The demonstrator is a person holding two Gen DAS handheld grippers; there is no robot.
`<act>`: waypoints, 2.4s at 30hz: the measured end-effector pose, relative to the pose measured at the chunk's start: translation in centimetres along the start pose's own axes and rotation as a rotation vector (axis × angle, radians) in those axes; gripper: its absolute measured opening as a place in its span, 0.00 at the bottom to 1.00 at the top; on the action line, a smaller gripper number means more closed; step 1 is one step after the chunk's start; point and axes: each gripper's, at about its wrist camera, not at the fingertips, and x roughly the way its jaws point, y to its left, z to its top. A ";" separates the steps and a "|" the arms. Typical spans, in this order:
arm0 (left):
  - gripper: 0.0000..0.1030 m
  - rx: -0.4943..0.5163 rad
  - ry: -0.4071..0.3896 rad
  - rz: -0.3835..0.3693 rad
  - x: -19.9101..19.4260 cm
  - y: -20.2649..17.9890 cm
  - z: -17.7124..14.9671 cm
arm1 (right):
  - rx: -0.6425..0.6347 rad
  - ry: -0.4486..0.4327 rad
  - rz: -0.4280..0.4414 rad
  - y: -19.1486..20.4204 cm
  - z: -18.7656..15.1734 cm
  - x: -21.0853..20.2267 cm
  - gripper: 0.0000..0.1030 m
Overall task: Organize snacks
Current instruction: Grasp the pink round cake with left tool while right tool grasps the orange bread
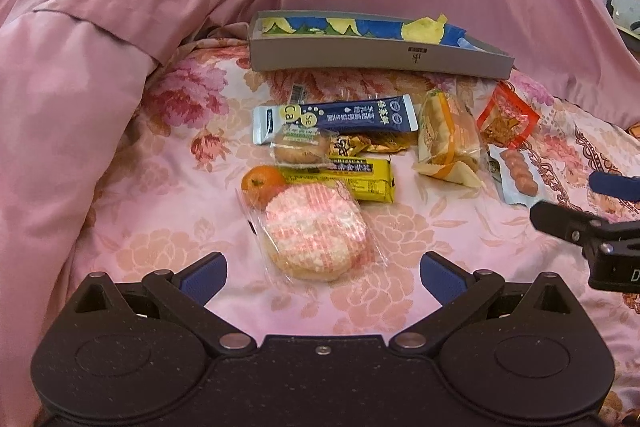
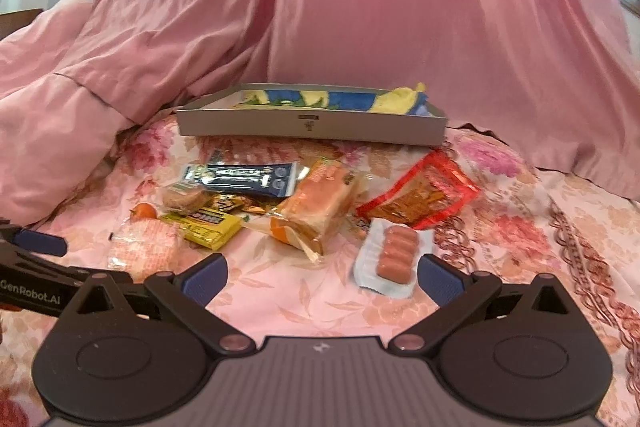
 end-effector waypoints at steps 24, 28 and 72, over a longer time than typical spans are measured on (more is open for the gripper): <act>0.99 0.097 0.040 0.003 6.3 0.5 2.1 | 0.044 0.139 0.231 -2.7 4.5 9.0 1.00; 0.99 0.056 0.061 0.006 7.3 0.6 2.1 | 0.060 0.163 0.206 -2.3 5.4 11.4 1.00; 0.76 0.113 0.040 0.032 5.9 0.3 0.0 | 0.179 0.285 0.151 -2.6 2.8 11.2 0.54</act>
